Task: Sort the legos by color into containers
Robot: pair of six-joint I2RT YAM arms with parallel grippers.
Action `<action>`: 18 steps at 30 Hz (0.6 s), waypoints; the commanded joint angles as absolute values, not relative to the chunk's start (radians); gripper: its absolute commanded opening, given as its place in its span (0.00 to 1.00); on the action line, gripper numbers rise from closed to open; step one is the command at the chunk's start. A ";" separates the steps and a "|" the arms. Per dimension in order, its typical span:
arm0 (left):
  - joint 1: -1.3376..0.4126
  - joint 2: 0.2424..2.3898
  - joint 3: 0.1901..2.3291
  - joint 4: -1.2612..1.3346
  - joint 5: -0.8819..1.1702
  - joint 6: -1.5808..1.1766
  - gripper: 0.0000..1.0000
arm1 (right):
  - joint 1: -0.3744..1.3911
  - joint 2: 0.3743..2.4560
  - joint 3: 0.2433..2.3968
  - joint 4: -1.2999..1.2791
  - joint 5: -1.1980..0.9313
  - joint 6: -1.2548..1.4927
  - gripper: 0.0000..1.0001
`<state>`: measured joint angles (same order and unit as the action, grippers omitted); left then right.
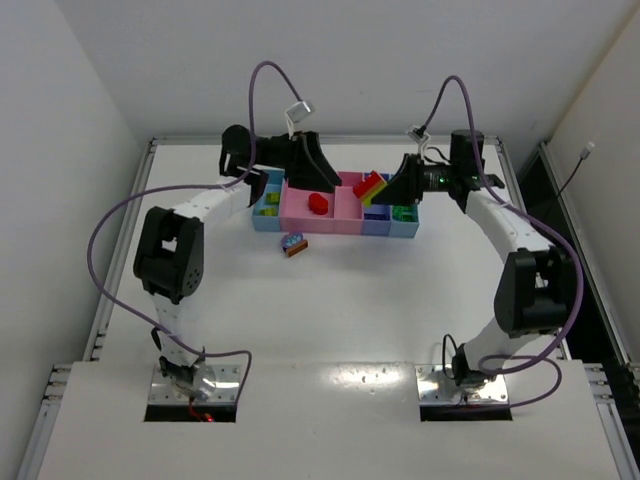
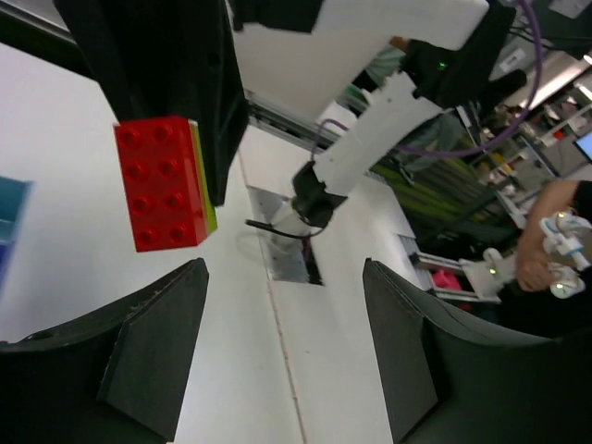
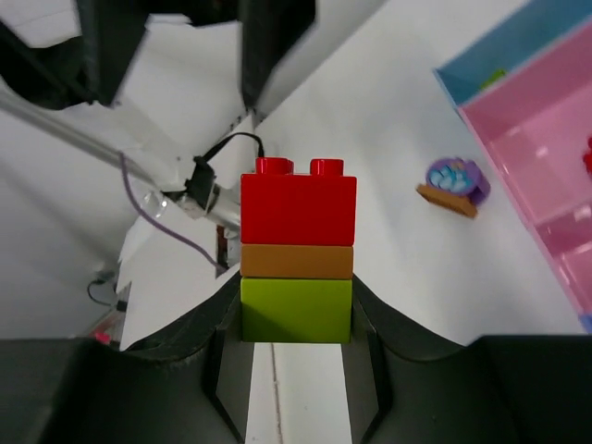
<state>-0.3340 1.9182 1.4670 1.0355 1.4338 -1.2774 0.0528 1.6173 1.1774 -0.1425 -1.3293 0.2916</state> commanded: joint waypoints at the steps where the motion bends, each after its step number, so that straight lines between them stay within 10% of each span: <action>1: -0.337 1.940 1.473 1.571 1.532 -1.597 0.74 | 0.078 1.620 1.278 -0.097 -1.503 0.304 0.00; 18: -0.406 2.010 1.574 1.438 1.532 -1.525 0.67 | 0.161 1.634 1.276 0.005 -1.505 0.383 0.00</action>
<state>-0.3752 2.0144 1.5265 1.2854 1.4906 -1.5562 0.1478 1.6279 1.2526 -0.0666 -1.4521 0.3717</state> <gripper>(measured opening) 0.677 0.384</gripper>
